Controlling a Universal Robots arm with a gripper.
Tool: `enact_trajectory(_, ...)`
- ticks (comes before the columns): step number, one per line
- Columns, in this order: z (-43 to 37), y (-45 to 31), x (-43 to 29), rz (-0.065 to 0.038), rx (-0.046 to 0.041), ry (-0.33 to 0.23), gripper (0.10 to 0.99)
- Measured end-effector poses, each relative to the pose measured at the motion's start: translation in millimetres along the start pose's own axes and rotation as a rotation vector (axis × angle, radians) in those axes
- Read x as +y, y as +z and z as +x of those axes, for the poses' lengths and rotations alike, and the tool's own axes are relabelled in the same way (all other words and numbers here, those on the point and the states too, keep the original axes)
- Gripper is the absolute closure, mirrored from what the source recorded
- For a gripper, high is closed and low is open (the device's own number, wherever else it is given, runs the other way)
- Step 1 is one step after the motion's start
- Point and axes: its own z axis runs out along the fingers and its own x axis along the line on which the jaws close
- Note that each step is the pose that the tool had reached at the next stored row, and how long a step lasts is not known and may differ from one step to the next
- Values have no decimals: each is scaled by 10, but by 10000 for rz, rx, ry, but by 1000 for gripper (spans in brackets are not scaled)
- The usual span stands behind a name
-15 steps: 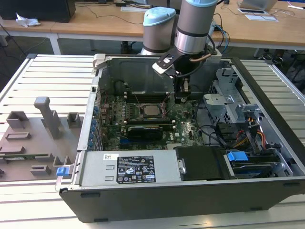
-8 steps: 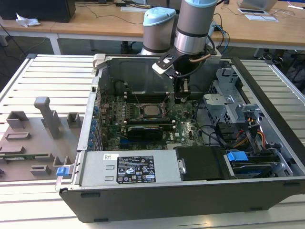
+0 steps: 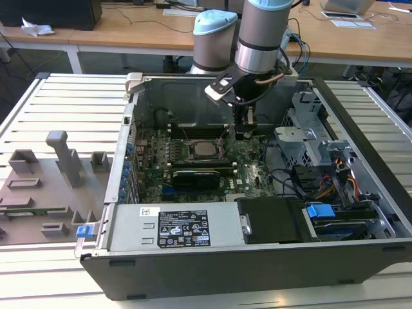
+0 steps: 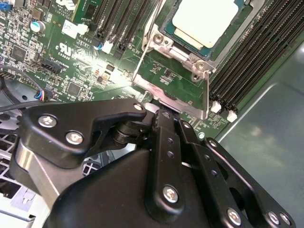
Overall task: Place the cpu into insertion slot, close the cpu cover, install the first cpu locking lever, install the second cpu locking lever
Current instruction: 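Close the cpu cover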
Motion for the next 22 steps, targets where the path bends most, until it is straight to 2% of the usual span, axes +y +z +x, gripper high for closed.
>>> enact_trajectory(8,1,14,-38,0,0,0,980)
enact_trajectory(22,2,23,-162,0,-1,0,980)
